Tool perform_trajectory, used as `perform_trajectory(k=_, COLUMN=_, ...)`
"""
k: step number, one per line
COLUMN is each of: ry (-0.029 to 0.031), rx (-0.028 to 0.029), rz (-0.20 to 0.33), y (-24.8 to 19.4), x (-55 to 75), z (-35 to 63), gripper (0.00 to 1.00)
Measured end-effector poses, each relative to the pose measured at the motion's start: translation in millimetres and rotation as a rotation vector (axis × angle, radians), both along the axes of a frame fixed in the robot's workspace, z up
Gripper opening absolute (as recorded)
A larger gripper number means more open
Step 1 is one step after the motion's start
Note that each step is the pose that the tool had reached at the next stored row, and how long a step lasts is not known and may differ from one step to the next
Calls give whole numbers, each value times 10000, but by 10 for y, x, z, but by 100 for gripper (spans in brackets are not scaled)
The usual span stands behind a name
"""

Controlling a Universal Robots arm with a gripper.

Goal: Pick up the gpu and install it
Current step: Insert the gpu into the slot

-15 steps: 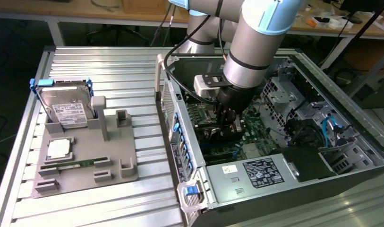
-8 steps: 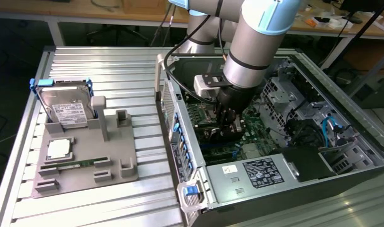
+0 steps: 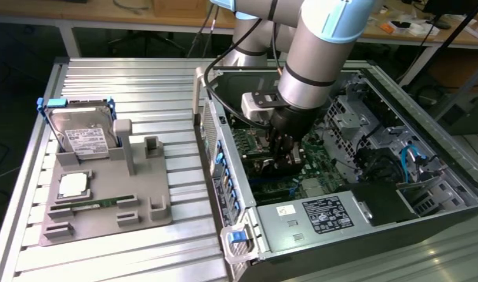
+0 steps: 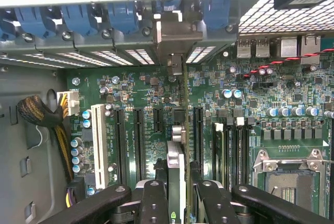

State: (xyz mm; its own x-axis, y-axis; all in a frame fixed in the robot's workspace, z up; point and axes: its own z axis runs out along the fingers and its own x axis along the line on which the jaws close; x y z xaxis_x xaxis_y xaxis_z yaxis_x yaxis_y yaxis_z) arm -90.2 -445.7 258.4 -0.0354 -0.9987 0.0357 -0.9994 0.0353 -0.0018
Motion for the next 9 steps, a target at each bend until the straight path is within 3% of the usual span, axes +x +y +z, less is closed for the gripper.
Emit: perform_trajectory(k=9, ry=0, rx=-9, rz=0, y=-2, x=-1, z=4, gripper=27)
